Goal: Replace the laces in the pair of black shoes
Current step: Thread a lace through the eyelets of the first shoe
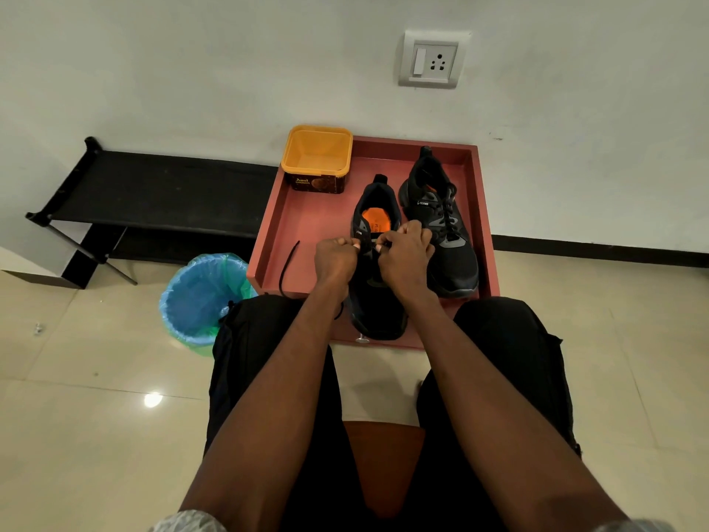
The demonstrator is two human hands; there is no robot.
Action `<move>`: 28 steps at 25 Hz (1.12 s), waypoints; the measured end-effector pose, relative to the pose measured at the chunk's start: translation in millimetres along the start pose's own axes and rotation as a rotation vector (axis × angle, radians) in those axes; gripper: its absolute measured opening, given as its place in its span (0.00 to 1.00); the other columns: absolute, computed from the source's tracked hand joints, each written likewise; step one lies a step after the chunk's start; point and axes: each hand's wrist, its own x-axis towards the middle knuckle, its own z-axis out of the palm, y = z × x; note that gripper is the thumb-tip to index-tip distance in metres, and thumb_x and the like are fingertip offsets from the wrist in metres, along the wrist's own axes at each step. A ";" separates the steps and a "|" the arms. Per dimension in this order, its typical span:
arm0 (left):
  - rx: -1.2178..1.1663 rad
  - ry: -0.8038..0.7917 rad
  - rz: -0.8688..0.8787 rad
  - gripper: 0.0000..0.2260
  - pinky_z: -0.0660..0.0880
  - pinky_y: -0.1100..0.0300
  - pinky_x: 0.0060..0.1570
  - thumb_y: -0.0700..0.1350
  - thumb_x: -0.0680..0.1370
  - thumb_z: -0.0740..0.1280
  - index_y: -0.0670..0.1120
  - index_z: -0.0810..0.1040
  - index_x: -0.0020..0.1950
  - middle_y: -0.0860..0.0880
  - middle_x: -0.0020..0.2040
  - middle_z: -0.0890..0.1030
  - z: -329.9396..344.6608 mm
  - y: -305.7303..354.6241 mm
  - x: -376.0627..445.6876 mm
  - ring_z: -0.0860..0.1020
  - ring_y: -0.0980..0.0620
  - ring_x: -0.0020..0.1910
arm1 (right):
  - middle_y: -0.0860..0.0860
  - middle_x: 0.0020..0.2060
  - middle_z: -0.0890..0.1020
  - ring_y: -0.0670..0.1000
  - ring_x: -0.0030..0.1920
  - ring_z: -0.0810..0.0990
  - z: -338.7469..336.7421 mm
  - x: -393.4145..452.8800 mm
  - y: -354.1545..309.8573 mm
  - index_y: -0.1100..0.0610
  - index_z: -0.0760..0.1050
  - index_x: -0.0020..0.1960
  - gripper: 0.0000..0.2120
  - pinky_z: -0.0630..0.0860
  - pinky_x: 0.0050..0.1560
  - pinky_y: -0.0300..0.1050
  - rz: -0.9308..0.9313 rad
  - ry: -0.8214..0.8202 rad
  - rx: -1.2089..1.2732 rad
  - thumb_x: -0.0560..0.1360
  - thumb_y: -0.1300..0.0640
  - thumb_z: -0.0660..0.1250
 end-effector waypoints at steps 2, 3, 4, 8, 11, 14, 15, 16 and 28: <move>-0.014 0.003 -0.012 0.10 0.82 0.49 0.50 0.34 0.73 0.68 0.45 0.82 0.35 0.44 0.39 0.84 1.1 -5.0 5.4 0.82 0.48 0.41 | 0.54 0.56 0.67 0.57 0.60 0.65 0.6 4.7 1.9 0.53 0.83 0.53 0.07 0.66 0.63 0.54 0.008 -0.057 0.063 0.78 0.56 0.67; -0.021 0.003 -0.016 0.10 0.82 0.48 0.51 0.33 0.73 0.68 0.45 0.82 0.35 0.43 0.39 0.84 0.5 -5.2 6.2 0.82 0.47 0.41 | 0.53 0.55 0.67 0.58 0.59 0.65 0.8 6.6 3.4 0.53 0.84 0.53 0.07 0.67 0.63 0.54 0.006 -0.077 0.088 0.78 0.56 0.68; -0.022 0.001 -0.019 0.10 0.82 0.49 0.51 0.33 0.73 0.68 0.45 0.82 0.36 0.43 0.39 0.84 0.2 -5.3 6.6 0.82 0.47 0.42 | 0.53 0.54 0.66 0.58 0.59 0.65 1.2 7.8 5.2 0.53 0.84 0.52 0.07 0.68 0.63 0.55 0.002 -0.088 0.104 0.78 0.56 0.68; -0.008 -0.026 -0.017 0.08 0.80 0.57 0.44 0.34 0.74 0.69 0.45 0.83 0.39 0.45 0.39 0.84 -1.3 -1.3 2.3 0.81 0.50 0.40 | 0.54 0.54 0.66 0.58 0.58 0.65 5.1 8.4 6.4 0.53 0.84 0.54 0.07 0.69 0.63 0.53 0.005 -0.079 0.173 0.78 0.57 0.69; 0.000 -0.055 -0.005 0.07 0.75 0.62 0.38 0.34 0.75 0.70 0.45 0.83 0.42 0.47 0.38 0.83 -3.1 -0.5 0.0 0.79 0.53 0.37 | 0.54 0.53 0.66 0.56 0.58 0.65 7.1 5.6 5.1 0.56 0.82 0.52 0.05 0.70 0.62 0.50 0.027 -0.008 0.215 0.76 0.59 0.70; -0.009 -0.060 0.003 0.07 0.75 0.62 0.39 0.33 0.74 0.69 0.44 0.83 0.42 0.47 0.39 0.83 -5.0 0.2 -1.7 0.79 0.54 0.37 | 0.54 0.54 0.66 0.56 0.57 0.65 7.9 5.7 5.4 0.58 0.82 0.49 0.04 0.71 0.61 0.49 0.042 -0.002 0.207 0.76 0.59 0.69; -0.013 -0.062 0.007 0.07 0.75 0.62 0.39 0.33 0.74 0.69 0.44 0.83 0.41 0.47 0.39 0.83 -5.2 0.4 -2.2 0.79 0.54 0.37 | 0.55 0.55 0.66 0.56 0.57 0.65 7.5 5.9 4.4 0.58 0.82 0.49 0.05 0.70 0.61 0.48 0.049 -0.021 0.208 0.77 0.59 0.69; -0.016 -0.067 0.010 0.07 0.75 0.62 0.39 0.33 0.74 0.70 0.44 0.83 0.40 0.47 0.38 0.83 -5.3 0.6 -2.6 0.79 0.54 0.37 | 0.55 0.56 0.66 0.56 0.58 0.64 7.2 6.3 3.4 0.58 0.82 0.51 0.05 0.69 0.60 0.47 0.060 -0.043 0.206 0.77 0.59 0.68; 0.136 0.129 0.190 0.06 0.72 0.63 0.33 0.42 0.81 0.63 0.42 0.78 0.49 0.49 0.39 0.81 -14.0 7.6 -7.6 0.78 0.53 0.37 | 0.55 0.57 0.77 0.57 0.57 0.74 1.2 9.1 16.2 0.51 0.80 0.60 0.14 0.75 0.57 0.59 0.026 -0.054 0.251 0.79 0.58 0.60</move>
